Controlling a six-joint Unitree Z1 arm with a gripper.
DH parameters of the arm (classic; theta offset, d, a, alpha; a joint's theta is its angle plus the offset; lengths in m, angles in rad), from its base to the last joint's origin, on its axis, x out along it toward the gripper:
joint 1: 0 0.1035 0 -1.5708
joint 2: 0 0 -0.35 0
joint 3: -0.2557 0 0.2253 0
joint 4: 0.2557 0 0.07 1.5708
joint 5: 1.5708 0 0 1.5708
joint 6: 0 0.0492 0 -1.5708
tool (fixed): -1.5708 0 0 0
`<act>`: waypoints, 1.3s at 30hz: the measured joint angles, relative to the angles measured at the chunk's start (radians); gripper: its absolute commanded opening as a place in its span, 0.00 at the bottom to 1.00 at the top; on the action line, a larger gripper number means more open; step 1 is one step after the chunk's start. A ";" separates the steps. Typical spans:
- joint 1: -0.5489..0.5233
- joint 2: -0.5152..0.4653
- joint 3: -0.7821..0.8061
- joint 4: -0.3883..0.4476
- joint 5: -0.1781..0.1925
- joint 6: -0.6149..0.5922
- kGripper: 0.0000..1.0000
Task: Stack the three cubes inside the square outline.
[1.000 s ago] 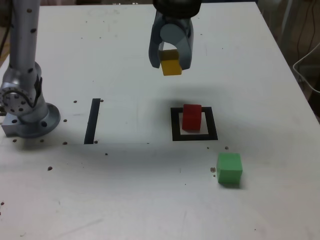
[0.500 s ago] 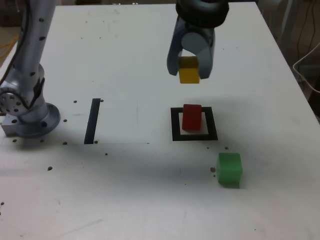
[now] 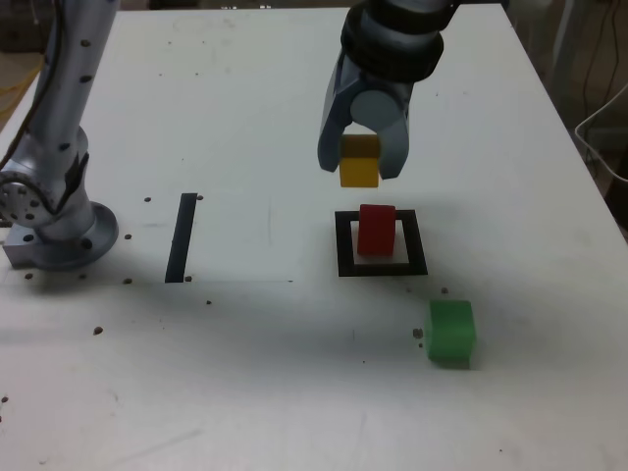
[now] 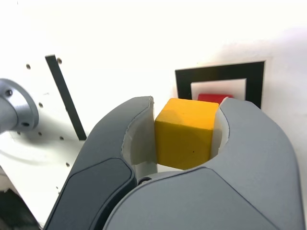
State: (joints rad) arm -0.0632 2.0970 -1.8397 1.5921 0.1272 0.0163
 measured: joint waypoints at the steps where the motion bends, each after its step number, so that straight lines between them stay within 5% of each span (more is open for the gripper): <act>1: -0.005 0.002 0.000 0.000 -0.003 -0.005 0.28; 29: -0.078 0.079 -0.039 -0.003 0.001 -0.062 0.28; 39: -0.070 0.079 -0.036 -0.004 -0.001 -0.041 0.38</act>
State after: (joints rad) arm -0.1328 2.1763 -1.8761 1.5881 0.1267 -0.0243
